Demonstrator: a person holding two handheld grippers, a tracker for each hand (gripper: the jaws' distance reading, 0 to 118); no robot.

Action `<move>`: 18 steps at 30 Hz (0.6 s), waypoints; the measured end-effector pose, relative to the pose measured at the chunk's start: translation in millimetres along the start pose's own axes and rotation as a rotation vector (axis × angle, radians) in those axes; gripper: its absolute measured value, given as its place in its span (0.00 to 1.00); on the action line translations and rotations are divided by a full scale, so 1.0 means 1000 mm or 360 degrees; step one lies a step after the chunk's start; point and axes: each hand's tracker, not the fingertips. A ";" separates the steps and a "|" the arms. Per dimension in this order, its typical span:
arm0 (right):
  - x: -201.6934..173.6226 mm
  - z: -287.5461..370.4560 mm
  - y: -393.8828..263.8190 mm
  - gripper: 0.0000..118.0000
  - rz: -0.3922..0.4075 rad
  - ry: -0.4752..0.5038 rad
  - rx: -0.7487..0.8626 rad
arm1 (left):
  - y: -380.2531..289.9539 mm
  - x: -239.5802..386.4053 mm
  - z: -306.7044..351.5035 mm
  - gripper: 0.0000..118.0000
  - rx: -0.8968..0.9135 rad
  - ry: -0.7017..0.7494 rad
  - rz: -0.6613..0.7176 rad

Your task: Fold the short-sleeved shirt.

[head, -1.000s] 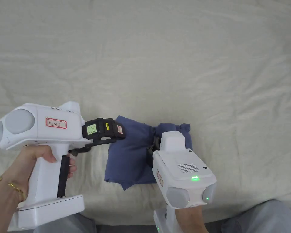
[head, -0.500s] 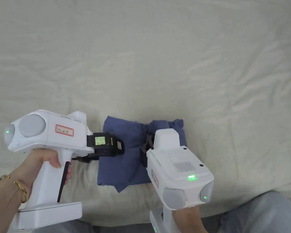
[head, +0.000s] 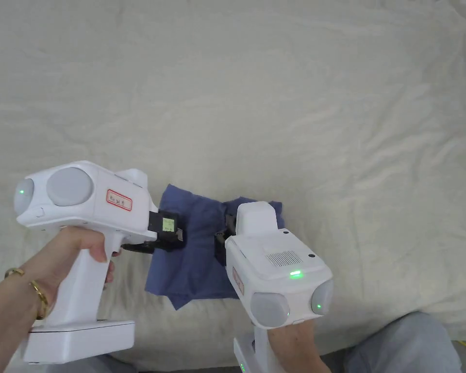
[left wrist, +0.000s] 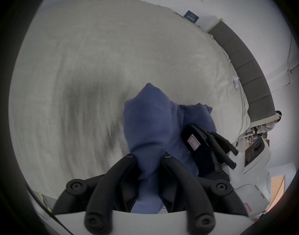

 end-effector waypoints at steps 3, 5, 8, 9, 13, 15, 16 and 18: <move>0.011 0.030 0.018 0.00 0.0009 -0.0007 0.0107 | 0.003 -0.002 0.023 0.13 0.0028 -0.0044 0.0024; 0.019 0.048 0.028 0.00 0.0019 -0.0026 0.0170 | 0.004 -0.005 0.039 0.13 0.0056 0.0003 0.0013; 0.031 0.074 0.040 0.00 0.0025 -0.0057 0.0241 | 0.006 -0.025 0.071 0.13 0.0113 0.0192 0.0014; 0.033 0.082 0.043 0.00 0.0041 -0.0073 0.0263 | 0.008 -0.037 0.081 0.13 0.0117 0.0250 0.0038; 0.038 0.110 0.051 0.00 0.0061 -0.0097 0.0318 | 0.012 -0.095 0.126 0.13 0.0178 0.0486 0.0170; 0.038 0.120 0.054 0.00 0.0043 -0.0096 0.0354 | 0.013 -0.125 0.146 0.13 0.0186 0.0633 0.0221; 0.037 0.125 0.055 0.00 0.0043 -0.0100 0.0363 | 0.014 -0.140 0.154 0.13 0.0197 0.0720 0.0246; 0.038 0.132 0.060 0.00 0.0019 -0.0097 0.0380 | 0.016 -0.170 0.167 0.13 0.0207 0.0866 0.0298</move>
